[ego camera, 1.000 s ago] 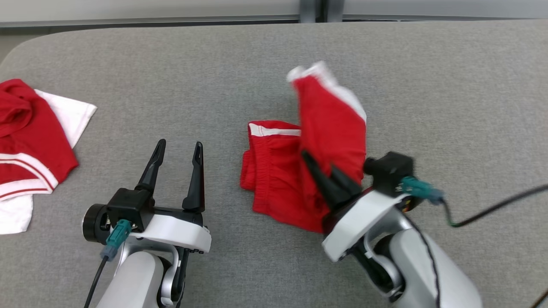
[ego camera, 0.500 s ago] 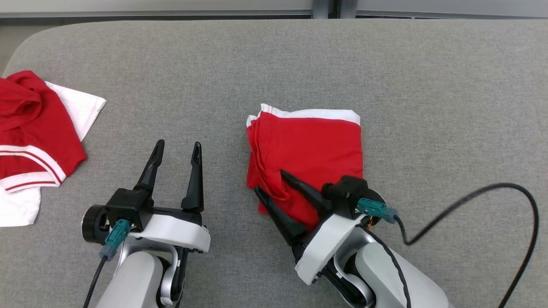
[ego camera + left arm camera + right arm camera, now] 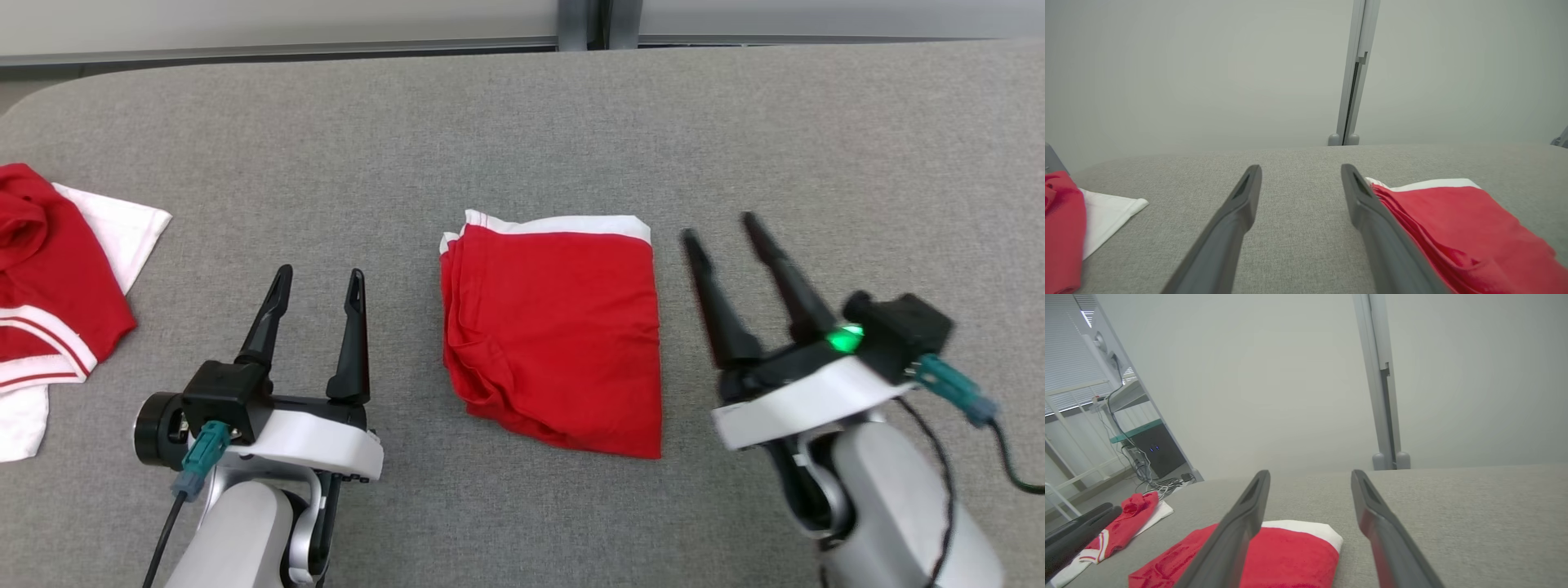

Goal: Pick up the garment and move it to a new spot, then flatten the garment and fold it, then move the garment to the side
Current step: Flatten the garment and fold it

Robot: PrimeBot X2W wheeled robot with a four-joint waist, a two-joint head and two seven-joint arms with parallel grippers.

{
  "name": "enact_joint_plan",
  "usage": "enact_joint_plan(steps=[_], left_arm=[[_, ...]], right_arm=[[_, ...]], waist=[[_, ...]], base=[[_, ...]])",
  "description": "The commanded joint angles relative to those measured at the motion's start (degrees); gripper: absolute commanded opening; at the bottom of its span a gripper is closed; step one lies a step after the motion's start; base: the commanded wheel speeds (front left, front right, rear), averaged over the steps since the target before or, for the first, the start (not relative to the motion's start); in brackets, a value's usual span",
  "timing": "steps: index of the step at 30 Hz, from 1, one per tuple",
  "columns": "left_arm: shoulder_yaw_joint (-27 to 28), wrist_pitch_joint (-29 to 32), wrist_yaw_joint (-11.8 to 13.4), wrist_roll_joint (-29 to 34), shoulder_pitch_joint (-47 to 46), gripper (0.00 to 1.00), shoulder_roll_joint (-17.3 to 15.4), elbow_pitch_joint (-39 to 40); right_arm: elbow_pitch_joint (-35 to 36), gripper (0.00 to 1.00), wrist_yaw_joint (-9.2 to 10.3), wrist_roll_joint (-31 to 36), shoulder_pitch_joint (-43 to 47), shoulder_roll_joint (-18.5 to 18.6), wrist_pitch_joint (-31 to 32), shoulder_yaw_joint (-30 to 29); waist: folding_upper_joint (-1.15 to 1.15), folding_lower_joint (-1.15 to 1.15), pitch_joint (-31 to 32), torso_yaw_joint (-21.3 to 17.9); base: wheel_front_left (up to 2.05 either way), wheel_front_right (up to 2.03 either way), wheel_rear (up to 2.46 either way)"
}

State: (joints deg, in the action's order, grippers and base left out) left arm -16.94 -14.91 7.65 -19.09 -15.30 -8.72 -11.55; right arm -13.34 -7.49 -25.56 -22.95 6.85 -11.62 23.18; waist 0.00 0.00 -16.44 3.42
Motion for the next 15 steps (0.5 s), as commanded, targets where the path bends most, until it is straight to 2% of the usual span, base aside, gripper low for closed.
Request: enact_joint_plan(steps=[1,4,5,10,15], left_arm=[[0.3,-0.2,0.6,0.6,0.6,1.00,-0.7,0.3],[0.5,0.1,0.8,0.5,0.9,1.00,-1.1,0.8],[0.5,0.1,0.8,0.5,0.9,1.00,-1.1,0.8],[0.6,0.6,1.1,0.4,2.3,1.00,-2.0,1.5],[0.6,1.1,1.6,0.3,3.5,1.00,-2.7,2.5]], right_arm=[[0.6,1.00,0.00,1.1,1.7,0.8,0.2,-2.9],[1.5,1.00,0.00,3.7,4.5,1.8,1.2,-9.0],[1.5,1.00,0.00,3.7,4.5,1.8,1.2,-9.0],[3.3,1.00,0.00,6.9,9.5,2.5,3.1,-16.4],[5.7,1.00,0.00,8.6,13.0,1.5,4.9,-19.8]], waist=[[0.00,0.00,0.3,-0.4],[0.00,0.00,0.8,-0.9],[0.00,0.00,0.8,-0.9],[0.00,0.00,1.8,-1.6],[0.00,0.00,2.7,-2.1]], base=[[0.00,0.00,0.00],[0.00,0.00,0.00],[0.00,0.00,0.00],[0.00,0.00,0.00],[0.00,0.00,0.00]])
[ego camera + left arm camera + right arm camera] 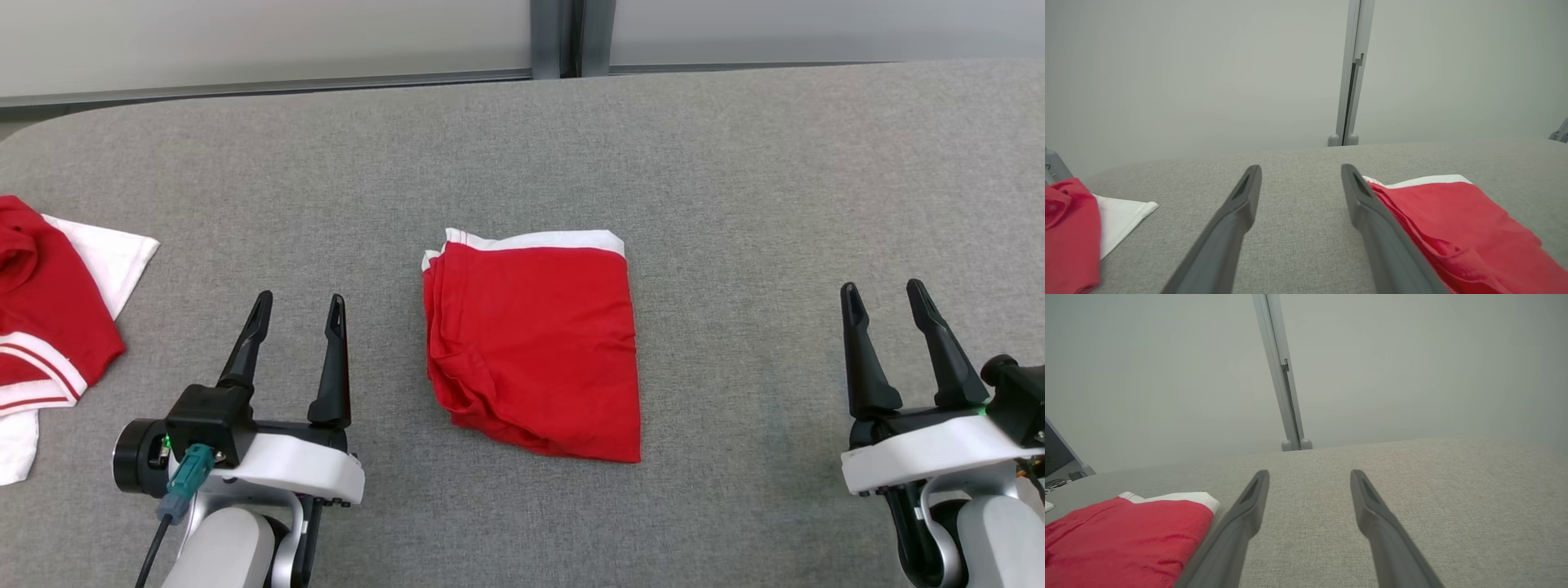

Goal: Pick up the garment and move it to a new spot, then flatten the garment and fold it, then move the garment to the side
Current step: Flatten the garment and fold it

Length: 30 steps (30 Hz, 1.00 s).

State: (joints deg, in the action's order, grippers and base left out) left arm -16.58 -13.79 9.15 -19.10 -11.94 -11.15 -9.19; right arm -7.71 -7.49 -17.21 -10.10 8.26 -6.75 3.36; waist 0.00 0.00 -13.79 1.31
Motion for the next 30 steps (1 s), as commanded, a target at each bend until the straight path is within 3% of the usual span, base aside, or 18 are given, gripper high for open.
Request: enact_joint_plan(steps=[1,21,22,23,30], left_arm=[[0.2,0.2,0.1,0.3,0.4,1.00,-0.3,0.4],[-1.0,1.1,1.0,-0.1,0.5,1.00,-1.0,1.9],[-1.0,1.1,1.0,-0.1,0.3,1.00,-1.0,1.9],[-1.0,1.1,0.9,-0.2,0.0,1.00,-1.0,1.9],[-1.7,0.7,0.3,-0.4,-1.8,1.00,-0.3,1.2]], right_arm=[[0.6,1.00,0.00,0.4,0.5,0.0,0.3,-0.2],[4.1,0.97,0.00,3.7,1.5,-0.4,3.5,-0.5],[3.9,0.36,0.00,3.6,1.1,-0.5,3.8,-0.1],[3.6,0.00,0.00,3.3,0.5,-0.8,3.7,0.5],[-1.4,0.00,0.00,1.2,-4.7,-2.5,4.0,11.4]], waist=[[0.00,0.00,0.1,-0.1],[0.00,0.00,-0.3,0.2],[0.00,0.00,-0.5,0.3],[0.00,0.00,-0.7,0.4],[0.00,0.00,-2.3,2.1]], base=[[0.00,0.00,0.00],[0.00,0.00,0.00],[0.00,0.00,0.00],[0.00,0.00,0.00],[0.00,0.00,0.00]])
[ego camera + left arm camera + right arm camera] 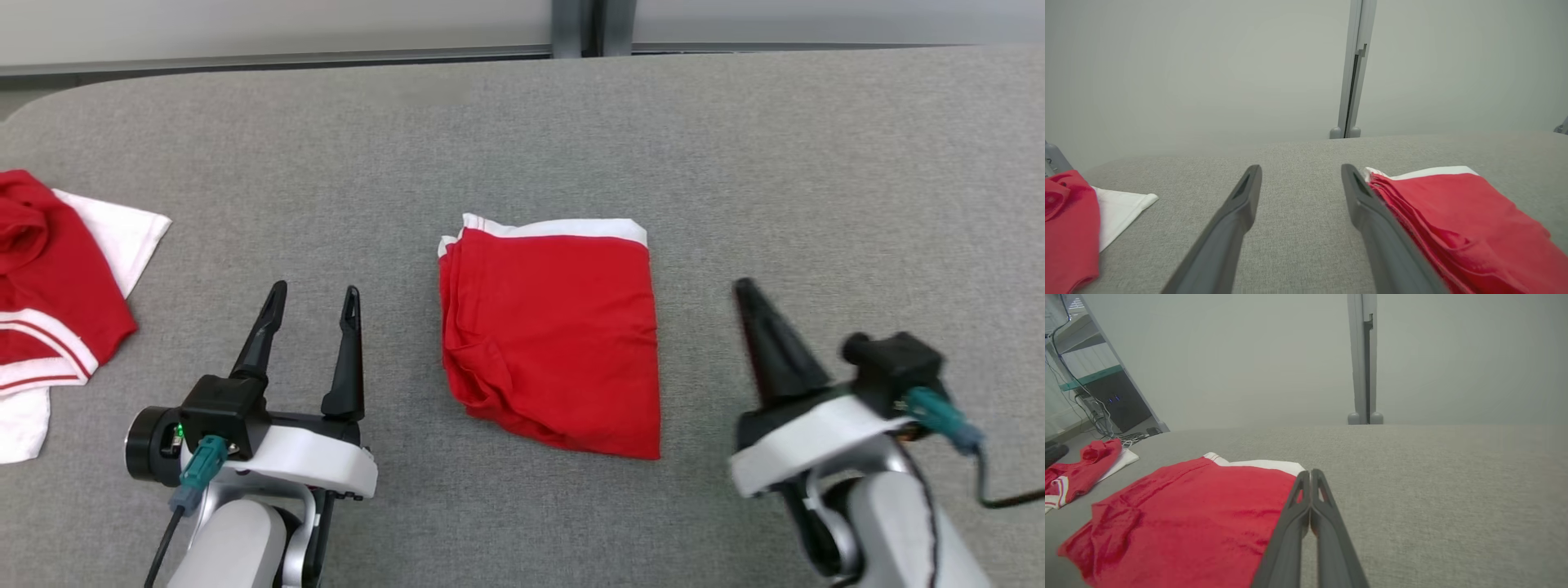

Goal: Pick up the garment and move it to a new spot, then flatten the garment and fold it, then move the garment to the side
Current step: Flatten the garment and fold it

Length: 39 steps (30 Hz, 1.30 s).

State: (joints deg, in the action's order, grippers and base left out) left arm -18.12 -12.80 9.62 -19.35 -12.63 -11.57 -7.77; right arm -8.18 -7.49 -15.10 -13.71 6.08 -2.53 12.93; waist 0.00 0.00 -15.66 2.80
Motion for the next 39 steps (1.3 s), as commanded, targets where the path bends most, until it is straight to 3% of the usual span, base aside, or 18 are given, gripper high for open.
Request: enact_joint_plan(steps=[1,12,25,32,39], left_arm=[[-0.3,-0.4,-0.3,-0.1,-1.4,1.00,0.3,-0.3],[-0.6,-1.4,-0.4,-0.2,-3.2,1.00,1.2,-1.3],[-0.2,-2.0,-0.5,-0.5,-3.4,1.00,1.8,-2.3],[0.0,-2.3,-0.2,-0.3,-2.8,1.00,1.6,-2.5],[0.4,-2.3,0.2,0.4,-1.9,1.00,0.3,-2.0]], right_arm=[[-1.8,0.00,0.00,-1.5,-2.1,-0.7,-0.6,3.9],[-14.1,0.00,0.00,-7.8,-11.3,-2.6,-4.0,23.8],[-22.5,0.00,0.00,-15.9,-18.0,-3.0,-6.1,40.4],[-22.5,0.00,0.00,-18.0,-19.7,-2.2,-10.4,39.8],[-16.8,0.00,0.00,-15.3,-16.2,2.6,-12.4,26.0]], waist=[[0.00,0.00,-0.7,1.0],[0.00,0.00,-2.8,3.4],[0.00,0.00,-2.9,3.5],[0.00,0.00,-2.2,2.8],[0.00,0.00,-0.6,1.7]], base=[[0.00,0.00,0.00],[0.00,0.00,0.00],[0.00,0.00,0.00],[0.00,0.00,0.00],[0.00,0.00,0.00]])
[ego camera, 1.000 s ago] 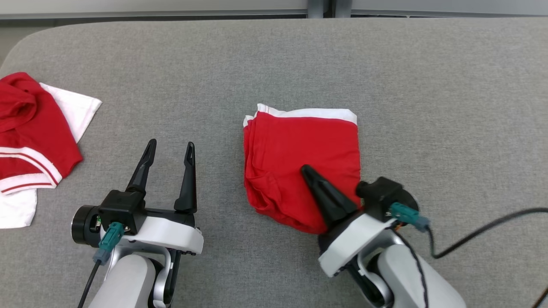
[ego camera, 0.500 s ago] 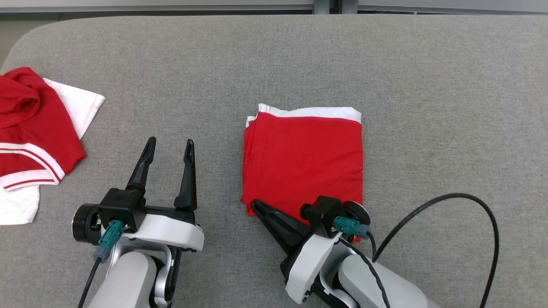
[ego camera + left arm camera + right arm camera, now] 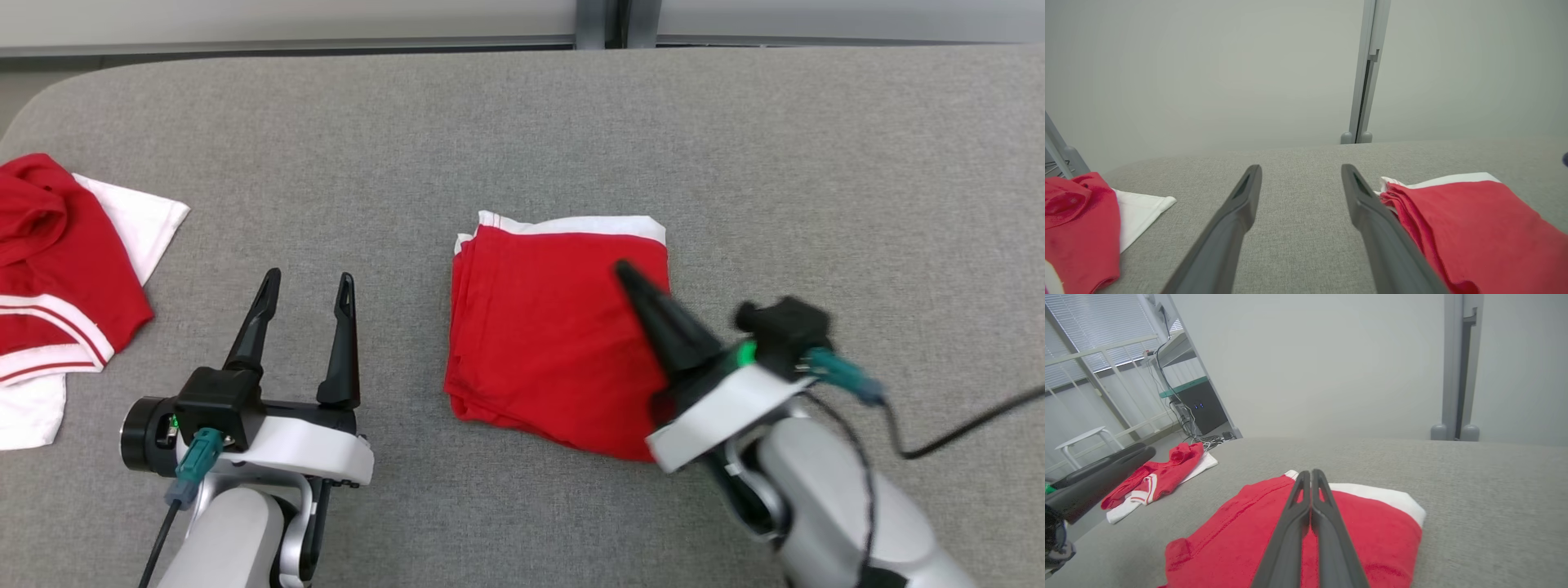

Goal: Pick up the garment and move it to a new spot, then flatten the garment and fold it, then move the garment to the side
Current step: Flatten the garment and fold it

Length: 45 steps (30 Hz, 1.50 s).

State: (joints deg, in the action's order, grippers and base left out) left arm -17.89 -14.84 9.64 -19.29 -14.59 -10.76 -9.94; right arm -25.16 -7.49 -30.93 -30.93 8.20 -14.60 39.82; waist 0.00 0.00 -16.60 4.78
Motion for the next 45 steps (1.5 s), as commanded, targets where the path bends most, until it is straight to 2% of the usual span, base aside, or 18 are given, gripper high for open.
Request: enact_joint_plan(steps=[1,2,3,4,8,9,12,16,22,29,45], left_arm=[[0.1,-0.3,0.2,0.5,0.2,1.00,-0.8,0.2],[0.2,-0.3,0.2,0.5,0.4,1.00,-1.0,0.3],[0.3,-0.2,0.2,0.5,0.6,1.00,-1.3,0.4],[0.3,-0.2,0.2,0.4,0.8,1.00,-1.4,0.6],[0.7,0.1,0.1,0.2,1.5,1.00,-2.7,1.5],[0.7,0.1,0.1,0.2,1.5,1.00,-2.7,1.5],[1.0,0.4,-0.2,-0.3,2.6,1.00,-3.5,2.2],[1.5,1.0,-0.3,-1.1,3.9,1.00,-4.5,3.1],[2.6,1.1,-0.5,-2.9,7.3,1.00,-5.9,4.8],[2.5,2.3,0.9,-3.5,12.9,1.00,-6.5,6.8],[1.3,5.1,3.0,-3.9,19.0,1.00,-7.3,10.1]], right_arm=[[1.1,0.10,0.00,1.4,1.8,1.2,-0.4,-3.7],[1.9,0.43,0.00,2.4,2.8,1.8,-0.5,-6.8],[2.5,0.84,0.00,3.3,3.9,2.3,-0.5,-9.7],[3.3,1.00,0.00,4.3,5.1,2.6,-0.5,-12.4],[6.6,1.00,0.00,8.3,9.7,3.4,0.6,-22.8],[6.6,1.00,0.00,8.3,9.7,3.4,0.6,-22.8],[9.5,1.00,0.00,10.7,13.2,3.0,2.4,-28.4],[13.5,1.00,0.00,12.9,17.5,2.1,5.2,-32.9],[18.6,1.00,0.00,14.4,23.2,0.7,9.0,-35.4],[22.1,1.00,0.00,14.9,29.3,-0.3,12.8,-35.6],[26.2,1.00,0.00,15.6,36.9,-2.4,16.7,-38.2]], waist=[[0.00,0.00,0.5,-0.4],[0.00,0.00,0.8,-0.5],[0.00,0.00,1.1,-0.7],[0.00,0.00,1.4,-0.9],[0.00,0.00,2.5,-1.4],[0.00,0.00,2.5,-1.4],[0.00,0.00,3.4,-1.5],[0.00,0.00,4.8,-1.6],[0.00,0.00,7.2,-2.0],[0.00,0.00,11.4,-2.3],[0.00,0.00,17.1,-2.9]], base=[[0.00,0.00,0.00],[0.00,0.00,0.00],[0.00,0.00,0.00],[0.00,0.00,0.00],[0.00,0.00,0.00],[0.00,0.00,0.00],[0.00,0.00,0.00],[0.00,0.00,0.00],[0.00,0.00,0.00],[0.00,0.00,0.00],[0.00,0.00,0.00]])
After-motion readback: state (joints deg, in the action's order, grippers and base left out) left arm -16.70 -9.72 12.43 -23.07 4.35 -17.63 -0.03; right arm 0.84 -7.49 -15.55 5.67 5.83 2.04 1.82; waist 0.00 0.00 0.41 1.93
